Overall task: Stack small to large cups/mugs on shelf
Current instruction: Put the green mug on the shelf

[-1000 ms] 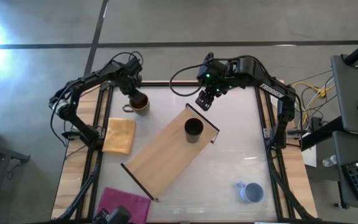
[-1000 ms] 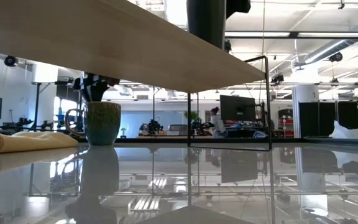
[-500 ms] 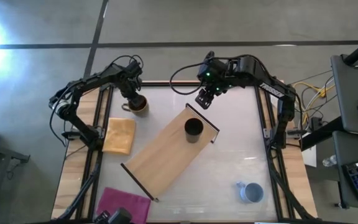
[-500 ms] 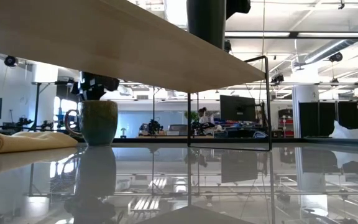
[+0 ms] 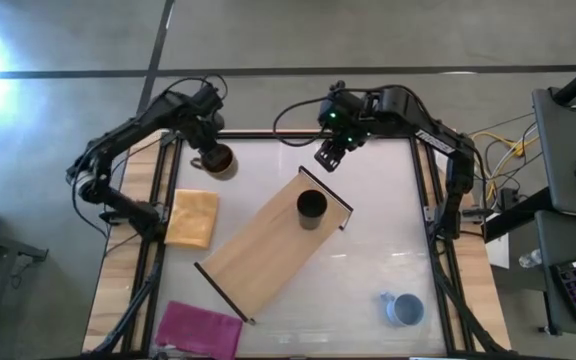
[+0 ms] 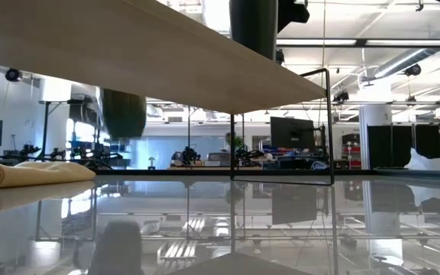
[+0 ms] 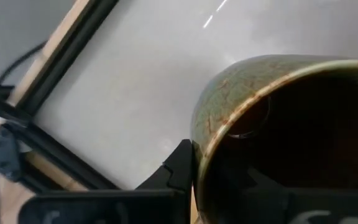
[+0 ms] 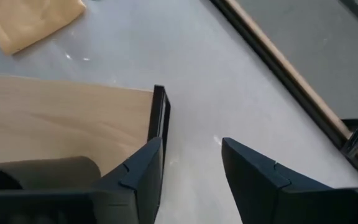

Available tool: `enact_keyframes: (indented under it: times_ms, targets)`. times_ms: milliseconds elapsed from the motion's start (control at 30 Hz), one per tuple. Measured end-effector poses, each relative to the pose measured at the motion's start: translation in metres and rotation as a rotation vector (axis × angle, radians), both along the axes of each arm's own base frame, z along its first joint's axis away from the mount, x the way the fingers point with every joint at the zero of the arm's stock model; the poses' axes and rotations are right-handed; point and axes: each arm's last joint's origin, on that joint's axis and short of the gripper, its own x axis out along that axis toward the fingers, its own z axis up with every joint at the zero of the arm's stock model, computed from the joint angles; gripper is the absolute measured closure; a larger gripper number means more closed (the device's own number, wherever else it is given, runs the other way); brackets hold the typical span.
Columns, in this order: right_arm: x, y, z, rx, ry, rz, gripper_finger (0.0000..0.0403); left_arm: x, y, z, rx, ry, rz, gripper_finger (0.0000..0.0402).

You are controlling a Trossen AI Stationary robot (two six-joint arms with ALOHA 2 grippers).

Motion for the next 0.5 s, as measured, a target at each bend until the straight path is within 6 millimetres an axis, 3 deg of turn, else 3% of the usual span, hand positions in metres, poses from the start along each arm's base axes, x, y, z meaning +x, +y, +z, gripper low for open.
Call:
enact_keyframes:
  times_ms: [333,500]
  targets:
    - [-0.004,-0.025,-0.006,0.007,0.005,-0.03,0.0308,0.036,-0.087,0.094,0.088,-0.195,-0.267,0.0387]
    - [-0.016,-0.028,0.016,-0.052,-0.086,-0.075,0.0354,0.064,-0.117,0.112,0.086,-0.259,-0.386,0.0387]
